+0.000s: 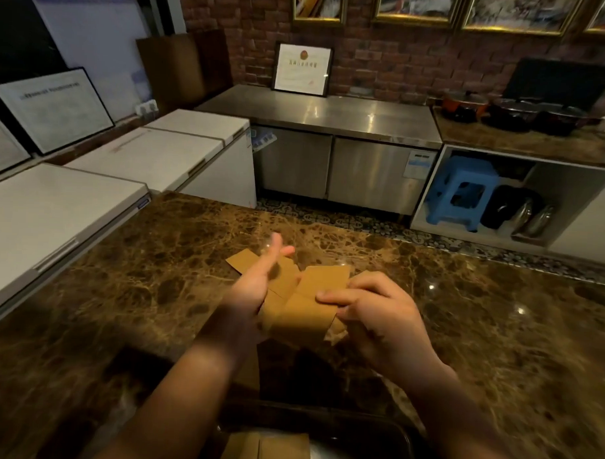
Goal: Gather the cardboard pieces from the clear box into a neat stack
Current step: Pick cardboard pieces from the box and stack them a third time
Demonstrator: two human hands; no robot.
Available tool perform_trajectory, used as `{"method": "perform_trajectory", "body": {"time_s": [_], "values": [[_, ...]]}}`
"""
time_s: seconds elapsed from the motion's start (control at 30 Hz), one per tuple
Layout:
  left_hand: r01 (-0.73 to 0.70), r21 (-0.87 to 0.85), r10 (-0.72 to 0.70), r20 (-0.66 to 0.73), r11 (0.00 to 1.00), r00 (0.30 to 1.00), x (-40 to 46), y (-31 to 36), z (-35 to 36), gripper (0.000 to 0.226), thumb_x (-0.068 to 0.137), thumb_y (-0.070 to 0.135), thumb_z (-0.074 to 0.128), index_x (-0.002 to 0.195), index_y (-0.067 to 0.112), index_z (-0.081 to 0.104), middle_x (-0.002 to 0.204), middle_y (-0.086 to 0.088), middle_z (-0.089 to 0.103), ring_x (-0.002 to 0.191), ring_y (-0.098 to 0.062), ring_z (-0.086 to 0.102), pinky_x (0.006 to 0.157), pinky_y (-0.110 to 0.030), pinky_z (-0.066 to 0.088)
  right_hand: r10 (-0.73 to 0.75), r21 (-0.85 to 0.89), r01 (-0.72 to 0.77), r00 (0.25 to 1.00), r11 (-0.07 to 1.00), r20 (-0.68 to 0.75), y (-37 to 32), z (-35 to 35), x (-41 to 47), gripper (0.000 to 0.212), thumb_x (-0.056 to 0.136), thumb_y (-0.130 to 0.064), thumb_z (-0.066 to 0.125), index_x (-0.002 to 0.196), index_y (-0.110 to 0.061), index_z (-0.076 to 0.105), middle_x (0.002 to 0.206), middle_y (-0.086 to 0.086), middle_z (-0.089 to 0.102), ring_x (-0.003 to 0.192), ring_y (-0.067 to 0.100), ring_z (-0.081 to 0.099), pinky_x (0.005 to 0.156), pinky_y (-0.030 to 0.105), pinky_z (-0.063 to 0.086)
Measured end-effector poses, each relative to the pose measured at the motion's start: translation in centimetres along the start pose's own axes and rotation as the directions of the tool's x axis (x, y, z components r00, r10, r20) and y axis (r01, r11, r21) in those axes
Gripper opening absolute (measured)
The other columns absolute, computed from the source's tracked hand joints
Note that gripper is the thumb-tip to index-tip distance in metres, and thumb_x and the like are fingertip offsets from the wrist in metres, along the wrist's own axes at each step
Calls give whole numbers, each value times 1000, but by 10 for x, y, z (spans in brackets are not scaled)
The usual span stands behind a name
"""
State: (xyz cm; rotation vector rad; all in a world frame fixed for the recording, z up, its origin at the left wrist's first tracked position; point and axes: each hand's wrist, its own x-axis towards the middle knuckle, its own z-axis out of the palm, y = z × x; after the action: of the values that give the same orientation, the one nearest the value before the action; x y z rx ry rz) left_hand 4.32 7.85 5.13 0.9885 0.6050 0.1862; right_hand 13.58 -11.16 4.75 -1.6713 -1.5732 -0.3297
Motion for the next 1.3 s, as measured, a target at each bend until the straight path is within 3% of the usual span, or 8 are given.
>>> {"method": "perform_trajectory", "body": {"time_s": [0.17, 0.23, 0.4, 0.6, 0.8, 1.0, 1.17, 1.3], "values": [[-28, 108, 2, 231, 994, 973, -9, -11, -1, 59, 65, 23, 81, 119, 45, 69, 129, -13, 68, 108, -37, 69, 86, -46, 58, -33, -59, 35, 999, 998, 29, 8, 3, -6, 14, 86, -12, 60, 94, -23, 59, 126, -2, 69, 111, 16, 61, 91, 33, 50], [-55, -109, 85, 287, 992, 954, -7, -14, -3, 62, 78, 15, 70, 134, 38, 58, 132, -19, 66, 111, -45, 66, 85, -54, 58, 222, 108, -209, 966, 972, -132, 11, -4, -5, 14, 86, -13, 60, 90, -27, 61, 125, -15, 68, 115, 6, 62, 95, 31, 54], [-39, -517, 190, 243, 855, 951, -3, -11, -5, 57, 79, 4, 47, 131, 25, 55, 110, -27, 71, 83, -38, 72, 68, -50, 59, 921, 777, -598, 385, 196, 64, 4, -11, 9, 25, 100, -45, 51, 85, -58, 67, 90, -16, 73, 86, 9, 71, 71, 38, 60], [-119, -469, 171, 70, 875, 983, -4, -19, 10, 31, 81, -2, 45, 103, 18, 54, 85, -17, 60, 63, -28, 57, 53, -36, 49, 892, 826, -562, 389, 31, 231, 3, -3, 13, 23, 101, -22, 51, 99, -28, 74, 85, -3, 78, 74, 14, 75, 58, 32, 60], [-45, -274, 76, 103, 961, 992, -4, -20, 7, 28, 95, 35, 56, 115, 15, 61, 87, -16, 74, 69, -29, 69, 57, -39, 59, 862, 747, -642, 465, 173, 201, 2, 3, 16, 19, 100, -22, 58, 117, -23, 65, 94, 4, 78, 84, 20, 75, 84, 58, 56], [-62, -255, 97, 129, 965, 987, -3, -29, 10, 53, 81, 53, 65, 119, 17, 62, 103, -23, 75, 83, -40, 74, 62, -45, 60, 790, 800, -538, 597, 264, 141, -8, 14, 23, 19, 91, -22, 70, 110, -22, 72, 91, 3, 75, 66, 14, 69, 44, 20, 50], [-41, -259, 32, -37, 965, 999, 7, -21, 6, 68, 71, 61, 67, 121, 15, 60, 102, -16, 74, 83, -32, 73, 64, -44, 60, 484, 646, -256, 851, 719, -202, -3, 8, 9, 23, 77, -17, 74, 90, -35, 76, 102, -10, 72, 102, 16, 68, 84, 37, 59], [-156, -250, 188, 108, 955, 976, 7, -14, 4, 53, 71, 42, 81, 116, 18, 67, 107, -17, 74, 86, -29, 74, 67, -40, 61, 182, 294, -185, 982, 938, 38, -2, 27, -8, 38, 72, 6, 78, 99, -21, 79, 118, -11, 71, 133, 20, 51, 108, 51, 44]]}}
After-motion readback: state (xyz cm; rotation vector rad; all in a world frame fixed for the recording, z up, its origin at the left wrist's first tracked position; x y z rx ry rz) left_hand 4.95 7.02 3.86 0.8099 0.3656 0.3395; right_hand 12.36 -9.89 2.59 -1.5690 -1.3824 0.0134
